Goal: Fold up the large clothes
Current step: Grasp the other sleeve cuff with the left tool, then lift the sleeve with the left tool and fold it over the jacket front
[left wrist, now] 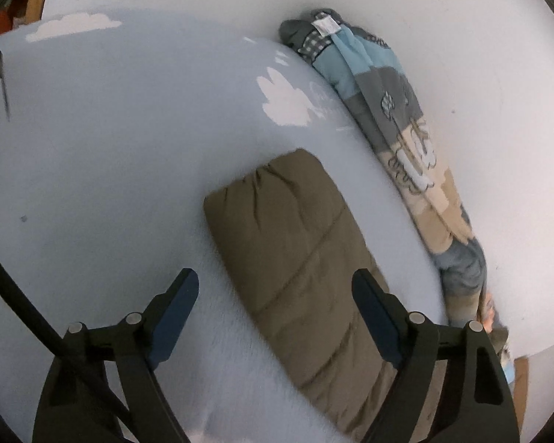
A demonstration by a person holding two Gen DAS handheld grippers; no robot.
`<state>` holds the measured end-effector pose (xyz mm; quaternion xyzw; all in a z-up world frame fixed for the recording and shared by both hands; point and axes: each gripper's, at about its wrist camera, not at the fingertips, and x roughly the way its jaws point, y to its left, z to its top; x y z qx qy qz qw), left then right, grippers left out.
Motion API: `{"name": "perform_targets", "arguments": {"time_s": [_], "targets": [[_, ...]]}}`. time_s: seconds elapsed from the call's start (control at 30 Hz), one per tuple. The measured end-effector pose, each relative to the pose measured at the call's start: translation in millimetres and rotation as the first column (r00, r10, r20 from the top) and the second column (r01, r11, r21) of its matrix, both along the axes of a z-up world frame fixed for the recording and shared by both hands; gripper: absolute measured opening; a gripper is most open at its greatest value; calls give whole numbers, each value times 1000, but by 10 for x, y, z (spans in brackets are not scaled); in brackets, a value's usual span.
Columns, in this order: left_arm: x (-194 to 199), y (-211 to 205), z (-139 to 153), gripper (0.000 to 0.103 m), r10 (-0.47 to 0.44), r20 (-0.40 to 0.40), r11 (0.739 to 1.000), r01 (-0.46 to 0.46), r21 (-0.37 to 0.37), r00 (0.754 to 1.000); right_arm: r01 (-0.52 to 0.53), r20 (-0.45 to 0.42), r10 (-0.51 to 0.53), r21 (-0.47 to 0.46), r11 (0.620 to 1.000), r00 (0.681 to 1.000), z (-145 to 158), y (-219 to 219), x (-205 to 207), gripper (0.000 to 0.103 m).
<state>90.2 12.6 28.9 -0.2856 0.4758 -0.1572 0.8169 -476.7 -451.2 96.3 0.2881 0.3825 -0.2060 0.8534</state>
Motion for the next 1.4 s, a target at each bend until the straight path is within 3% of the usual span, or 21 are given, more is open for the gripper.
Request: {"name": "perform_targets", "arguments": {"time_s": [0.1,0.2,0.23,0.27,0.3,0.53,0.73,0.83,0.97,1.1,1.23,1.4], "targets": [[102,-46,-175,84,20,-25,999,-21,-34,999,-2,-9,2,-16,1000,1000,-27,1,18,70],[114,-125,-195,83,31,15,999,-31,-16,999,3,-15,-3,-22,1000,1000,-57,-6,51,70],[118,-142,-186,64,28,30,999,-27,-16,999,7,-15,-7,-22,1000,1000,-69,-18,62,70],[125,-176,-176,36,18,44,1000,-18,-17,999,9,-17,-10,-22,1000,1000,-79,-29,65,69],[133,-215,-172,30,16,41,1000,-16,1,999,11,-21,-11,-22,1000,1000,-93,-40,74,70],[-12,-306,157,20,10,144,999,-17,45,990,38,-11,-38,-18,999,999,-87,-114,28,70],[-317,-520,816,18,-58,268,998,49,39,962,79,35,-78,-39,996,996,75,-167,-106,70],[-558,-740,1265,18,-125,347,992,109,66,929,111,53,-109,-46,993,993,140,-222,-179,70],[-1043,-1052,1875,18,-219,466,976,201,89,857,158,84,-155,-32,987,984,210,-340,-304,70],[-1678,-1402,2388,18,-303,562,951,285,122,769,207,117,-203,-30,978,972,297,-457,-472,70],[-2213,-1822,2623,18,-395,597,911,379,159,698,261,155,-256,-11,965,954,387,-589,-672,70],[-2770,-2373,2706,18,-504,591,849,486,207,630,317,187,-310,-5,948,932,500,-741,-918,70]]}}
